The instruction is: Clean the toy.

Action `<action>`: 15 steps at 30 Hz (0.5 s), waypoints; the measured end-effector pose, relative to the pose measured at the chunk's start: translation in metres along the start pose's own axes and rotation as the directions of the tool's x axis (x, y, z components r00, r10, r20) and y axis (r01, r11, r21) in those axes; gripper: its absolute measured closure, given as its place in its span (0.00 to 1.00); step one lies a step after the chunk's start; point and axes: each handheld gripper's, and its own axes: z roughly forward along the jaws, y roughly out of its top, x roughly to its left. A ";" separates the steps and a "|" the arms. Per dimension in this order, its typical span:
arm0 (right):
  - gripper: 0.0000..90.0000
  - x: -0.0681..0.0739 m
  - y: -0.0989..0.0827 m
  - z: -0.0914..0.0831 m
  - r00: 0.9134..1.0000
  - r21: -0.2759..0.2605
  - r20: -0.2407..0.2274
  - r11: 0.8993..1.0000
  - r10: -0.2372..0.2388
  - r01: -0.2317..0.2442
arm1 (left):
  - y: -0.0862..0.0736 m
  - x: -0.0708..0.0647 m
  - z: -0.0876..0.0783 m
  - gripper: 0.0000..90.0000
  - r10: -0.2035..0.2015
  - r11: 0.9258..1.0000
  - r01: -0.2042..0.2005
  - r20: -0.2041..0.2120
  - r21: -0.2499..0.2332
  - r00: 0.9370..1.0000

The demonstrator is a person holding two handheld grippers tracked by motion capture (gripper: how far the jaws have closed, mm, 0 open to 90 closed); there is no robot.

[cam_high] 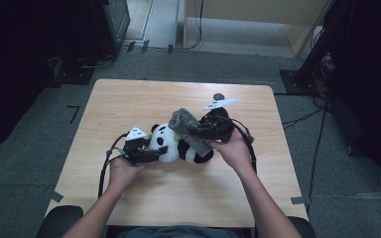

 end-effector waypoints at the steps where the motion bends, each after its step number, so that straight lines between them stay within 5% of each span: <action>1: 0.90 0.004 0.003 0.005 1.000 0.007 -0.003 1.000 -0.011 0.011 | 0.000 0.000 0.000 0.38 0.000 1.000 0.000 -0.001 -0.001 1.000; 15: 0.89 0.028 0.026 0.085 0.999 0.154 0.035 0.988 -0.038 0.032 | 0.000 -0.001 0.000 0.37 -0.028 1.000 0.028 -0.027 -0.008 0.999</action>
